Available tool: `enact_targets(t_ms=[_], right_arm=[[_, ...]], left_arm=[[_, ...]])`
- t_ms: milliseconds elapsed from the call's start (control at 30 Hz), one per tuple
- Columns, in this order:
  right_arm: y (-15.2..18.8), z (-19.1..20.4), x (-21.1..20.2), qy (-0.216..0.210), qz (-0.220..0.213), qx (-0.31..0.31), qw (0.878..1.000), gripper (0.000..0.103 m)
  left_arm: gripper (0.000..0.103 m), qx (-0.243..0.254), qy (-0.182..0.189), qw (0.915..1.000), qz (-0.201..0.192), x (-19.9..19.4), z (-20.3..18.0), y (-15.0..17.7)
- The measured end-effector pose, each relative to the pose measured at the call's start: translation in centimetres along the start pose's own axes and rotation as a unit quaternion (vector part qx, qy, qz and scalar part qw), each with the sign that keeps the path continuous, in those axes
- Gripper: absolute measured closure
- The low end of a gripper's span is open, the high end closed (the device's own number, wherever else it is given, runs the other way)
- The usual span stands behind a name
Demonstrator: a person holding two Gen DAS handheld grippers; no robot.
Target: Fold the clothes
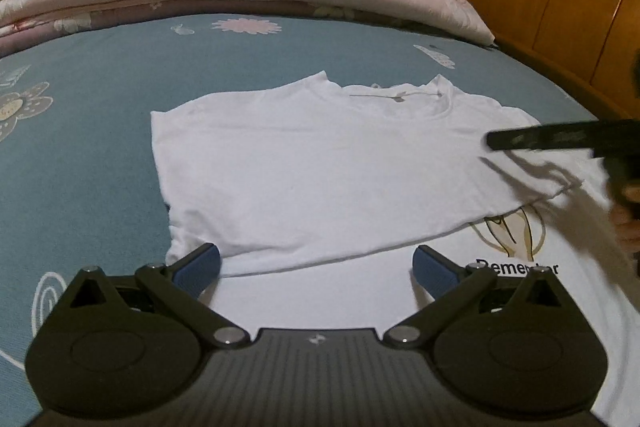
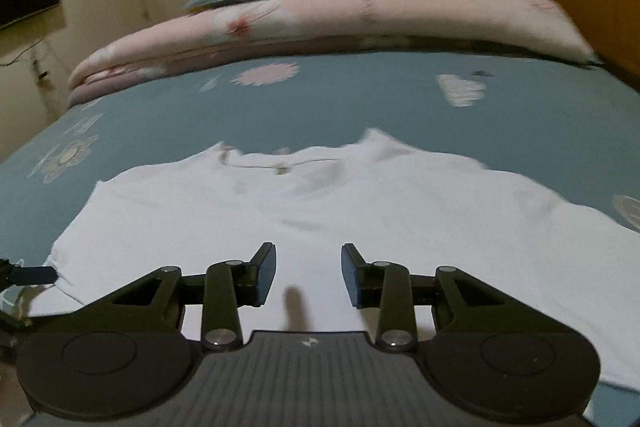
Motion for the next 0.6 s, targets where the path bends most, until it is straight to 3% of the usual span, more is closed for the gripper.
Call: enact_targets(t_ms=[100, 233, 300, 400, 500, 600], right_arm=[[-0.3, -0.2, 2.7, 0.023, 0.014, -0.012, 1.000, 0.063], [-1.8, -2.5, 2.3, 0.057, 0.005, 0.040, 0.998, 0.062], [-1.8, -3.0, 0.6, 0.042, 0.001, 0.055, 0.998, 0.060], [-0.4, -3.0, -1.9, -0.002, -0.001, 0.066, 0.998, 0.047], [1.5, -3.5, -2.8, -0.031, 0.022, 0.086, 0.996, 0.047], [2.7, -4.9, -3.6, -0.020, 0.029, 0.105, 0.994, 0.053]], left_arm=[[0.001, -0.002, 0.002, 1.0000, 0.000, 0.1, 0.0, -0.1], [0.001, 0.004, 0.002, 1.0000, -0.006, -0.4, -0.4, -0.3], [0.001, 0.013, 0.014, 0.9997, -0.016, -1.1, -1.0, -0.5], [0.001, 0.010, 0.042, 0.9989, -0.018, -1.3, -1.3, -0.5], [0.001, 0.010, 0.032, 0.9994, -0.002, -0.7, -1.2, -0.3], [0.001, 0.007, 0.019, 0.9997, 0.012, 0.0, -1.1, 0.1]])
Point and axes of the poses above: each gripper's, at about its wrist camera, not at the fingertips, and x roughly the way its jaws point, z to its left, y to its underside, the point moved 5 cm from there along x, roughly the way its jaws point, and after that the axes turned 7 degrees about z, right-handed, at the moved point
